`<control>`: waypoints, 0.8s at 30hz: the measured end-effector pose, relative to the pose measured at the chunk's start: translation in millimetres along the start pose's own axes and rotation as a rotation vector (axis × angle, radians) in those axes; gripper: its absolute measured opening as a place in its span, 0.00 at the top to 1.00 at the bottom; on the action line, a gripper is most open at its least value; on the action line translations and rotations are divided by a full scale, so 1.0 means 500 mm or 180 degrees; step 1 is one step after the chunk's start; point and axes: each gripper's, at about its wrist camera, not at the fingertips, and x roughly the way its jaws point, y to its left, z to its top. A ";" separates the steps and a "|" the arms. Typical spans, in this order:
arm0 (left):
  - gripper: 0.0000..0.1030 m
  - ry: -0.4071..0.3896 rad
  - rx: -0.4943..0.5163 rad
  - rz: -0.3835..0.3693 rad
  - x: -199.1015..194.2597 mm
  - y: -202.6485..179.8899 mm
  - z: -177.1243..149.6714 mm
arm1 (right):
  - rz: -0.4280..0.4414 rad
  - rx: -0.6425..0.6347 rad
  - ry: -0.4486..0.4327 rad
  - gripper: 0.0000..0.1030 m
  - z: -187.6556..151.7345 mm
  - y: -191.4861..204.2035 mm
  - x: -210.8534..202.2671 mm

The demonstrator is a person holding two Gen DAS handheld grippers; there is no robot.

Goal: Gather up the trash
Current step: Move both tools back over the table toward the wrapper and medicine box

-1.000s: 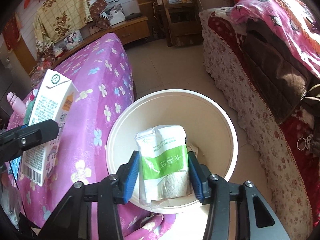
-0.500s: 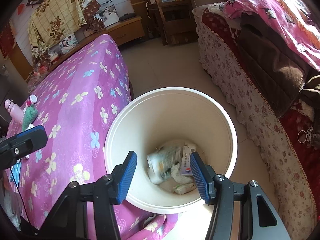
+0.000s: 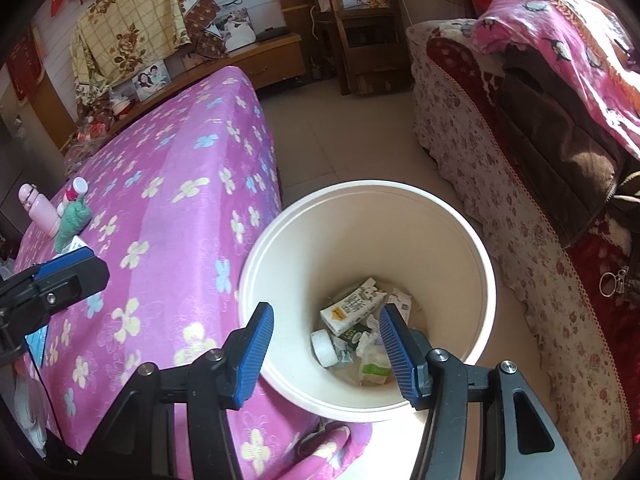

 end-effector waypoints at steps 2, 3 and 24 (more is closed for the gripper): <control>0.32 -0.0023 -0.0006 0.0062 -0.008 0.013 -0.004 | 0.0020 -0.0030 -0.0011 0.43 0.002 0.016 -0.004; 0.32 -0.0031 -0.0010 0.0081 -0.012 0.020 -0.006 | 0.0034 -0.0049 -0.0022 0.43 0.004 0.026 -0.006; 0.32 -0.0129 -0.0414 0.0491 -0.122 0.247 -0.063 | 0.0388 -0.0499 0.0021 0.41 0.018 0.262 0.006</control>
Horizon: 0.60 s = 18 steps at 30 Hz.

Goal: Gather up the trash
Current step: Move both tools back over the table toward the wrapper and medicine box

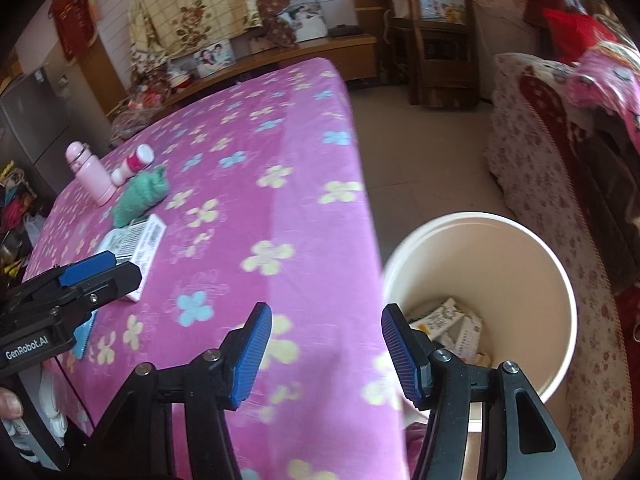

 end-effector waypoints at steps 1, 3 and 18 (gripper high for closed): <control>0.32 0.0009 -0.0012 0.0016 -0.003 0.012 -0.001 | 0.0022 -0.0018 0.0012 0.41 0.001 0.012 0.004; 0.32 0.0018 -0.0055 0.0061 -0.013 0.047 -0.006 | 0.0079 -0.0063 0.0035 0.40 0.005 0.040 0.013; 0.22 0.0491 -0.0522 0.0489 0.023 0.334 -0.015 | 0.0421 -0.0329 0.0254 0.38 0.025 0.228 0.093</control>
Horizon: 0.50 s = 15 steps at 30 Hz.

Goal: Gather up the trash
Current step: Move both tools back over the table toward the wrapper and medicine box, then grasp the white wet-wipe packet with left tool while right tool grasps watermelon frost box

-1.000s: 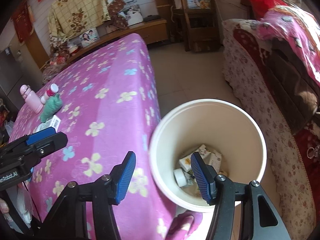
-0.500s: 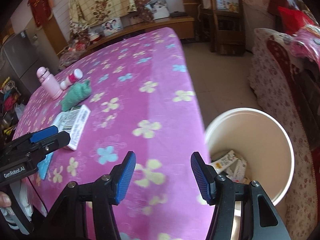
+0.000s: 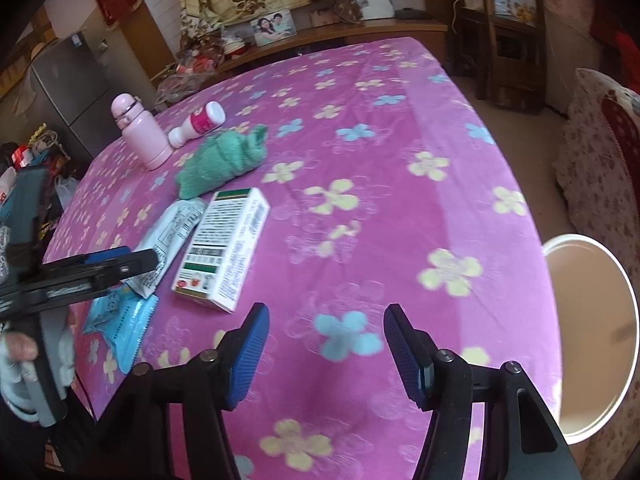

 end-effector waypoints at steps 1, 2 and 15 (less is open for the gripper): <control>0.22 0.0012 0.0031 0.0061 0.010 0.001 0.005 | 0.0006 -0.0011 0.0007 0.38 0.003 0.006 0.003; 0.22 0.0002 0.0060 0.0111 0.016 0.002 0.009 | 0.0012 -0.0022 0.0013 0.38 0.006 0.012 0.007; 0.19 -0.0027 -0.0019 0.0149 0.033 0.056 0.038 | 0.0226 -0.0227 0.0068 0.36 0.066 0.132 0.079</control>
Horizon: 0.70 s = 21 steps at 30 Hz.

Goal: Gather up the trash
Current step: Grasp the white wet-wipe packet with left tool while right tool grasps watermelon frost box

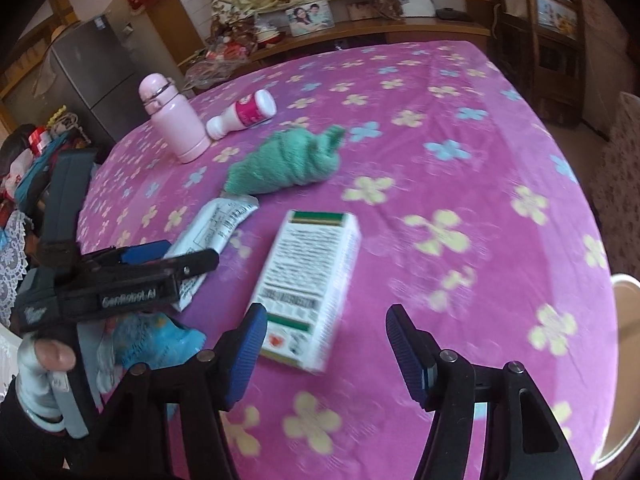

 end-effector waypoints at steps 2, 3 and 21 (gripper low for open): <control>0.19 0.0018 0.0030 0.0064 0.002 0.007 -0.004 | -0.0012 -0.0025 0.0020 0.36 0.011 0.016 0.021; 0.19 0.0010 0.0019 0.0033 0.003 0.012 -0.005 | -0.0017 -0.0025 0.0043 0.36 0.016 0.022 0.033; 0.34 -0.0400 0.0019 -0.0283 -0.110 -0.048 -0.028 | -0.0245 -0.0113 -0.0202 0.41 -0.038 -0.052 -0.050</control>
